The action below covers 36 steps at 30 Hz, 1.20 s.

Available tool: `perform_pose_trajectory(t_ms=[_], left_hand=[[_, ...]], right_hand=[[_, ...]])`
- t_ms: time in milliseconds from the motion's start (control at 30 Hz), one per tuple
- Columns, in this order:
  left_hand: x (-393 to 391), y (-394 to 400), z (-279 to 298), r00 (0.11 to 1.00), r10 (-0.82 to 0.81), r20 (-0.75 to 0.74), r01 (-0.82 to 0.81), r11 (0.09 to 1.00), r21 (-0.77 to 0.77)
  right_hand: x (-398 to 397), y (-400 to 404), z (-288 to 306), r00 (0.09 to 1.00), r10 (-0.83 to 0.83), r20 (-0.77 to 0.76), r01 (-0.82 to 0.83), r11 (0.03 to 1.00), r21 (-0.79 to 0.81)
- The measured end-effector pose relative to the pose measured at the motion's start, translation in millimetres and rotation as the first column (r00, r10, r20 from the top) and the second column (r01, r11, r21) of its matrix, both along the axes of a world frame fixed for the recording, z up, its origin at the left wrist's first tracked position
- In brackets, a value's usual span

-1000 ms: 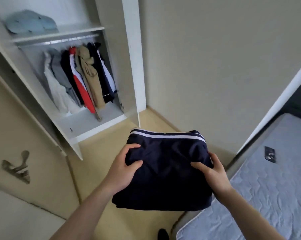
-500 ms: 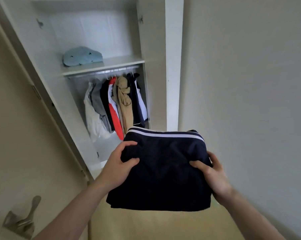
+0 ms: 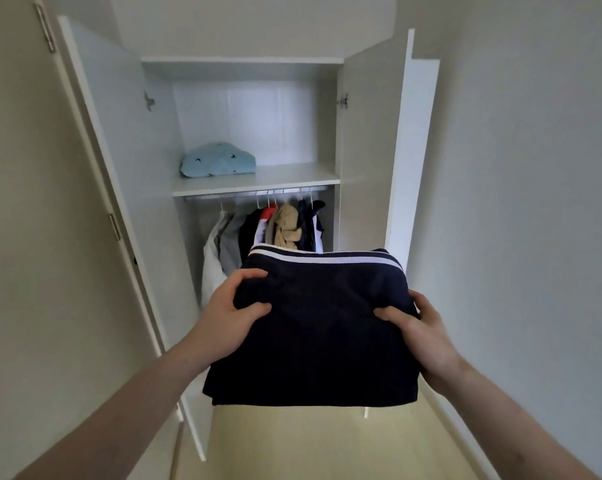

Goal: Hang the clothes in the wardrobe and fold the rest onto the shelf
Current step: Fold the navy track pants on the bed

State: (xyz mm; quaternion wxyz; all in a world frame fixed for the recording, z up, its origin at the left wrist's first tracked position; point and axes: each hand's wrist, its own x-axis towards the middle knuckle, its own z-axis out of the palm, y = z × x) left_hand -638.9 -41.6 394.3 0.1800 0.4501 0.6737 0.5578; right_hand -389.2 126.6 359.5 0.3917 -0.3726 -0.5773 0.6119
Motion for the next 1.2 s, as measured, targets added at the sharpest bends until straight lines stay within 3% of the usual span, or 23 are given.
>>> perform_pose_trajectory(t_ms=[367,700,1033,1200], left_hand=[[-165.2,148.2,44.0,0.996,0.036,-0.076,-0.031,0.997,0.065],[-282.0,274.7,64.0,0.996,0.062,-0.06,-0.057,0.995,0.076],[-394.9,441.3,82.7,0.985,0.172,-0.006,-0.172,0.985,0.018],[-435.0,520.4,92.7,0.976,0.195,0.096,-0.195,0.981,-0.014]], right_hand=[[-161.1,149.6,49.7,1.0,-0.014,0.001,0.014,0.997,0.076],[-283.3,276.4,82.4,1.0,-0.025,-0.003,0.025,0.994,0.108],[-409.0,452.0,99.7,1.0,0.003,-0.007,-0.002,0.992,0.126],[-462.2,544.4,104.1,0.999,0.046,0.011,-0.047,0.997,0.065]])
